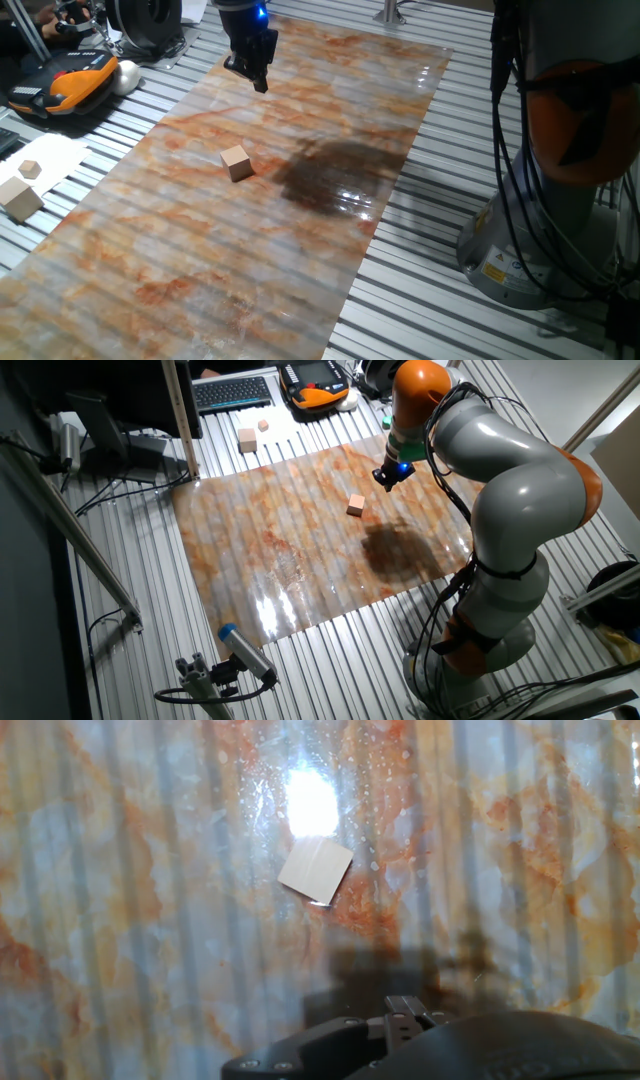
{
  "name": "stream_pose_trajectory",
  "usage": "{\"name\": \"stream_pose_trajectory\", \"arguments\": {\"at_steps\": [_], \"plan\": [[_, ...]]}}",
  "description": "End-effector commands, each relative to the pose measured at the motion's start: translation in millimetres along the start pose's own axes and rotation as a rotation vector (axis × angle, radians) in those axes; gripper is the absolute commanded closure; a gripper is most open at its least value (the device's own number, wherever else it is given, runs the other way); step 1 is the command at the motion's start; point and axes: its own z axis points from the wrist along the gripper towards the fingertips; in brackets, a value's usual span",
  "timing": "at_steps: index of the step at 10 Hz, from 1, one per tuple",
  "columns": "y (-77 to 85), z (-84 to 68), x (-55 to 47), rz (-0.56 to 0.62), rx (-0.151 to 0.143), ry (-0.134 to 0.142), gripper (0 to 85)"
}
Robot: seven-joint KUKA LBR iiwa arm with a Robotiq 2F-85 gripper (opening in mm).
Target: Approach and touch the side of the small block
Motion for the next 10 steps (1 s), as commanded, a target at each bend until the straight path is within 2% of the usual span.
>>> {"name": "stream_pose_trajectory", "arguments": {"at_steps": [1,10], "plan": [[0.1,0.0,0.0,-0.005,0.000,0.000,85.0],[0.2,0.2,0.2,-0.026,0.001,-0.006,85.0]]}}
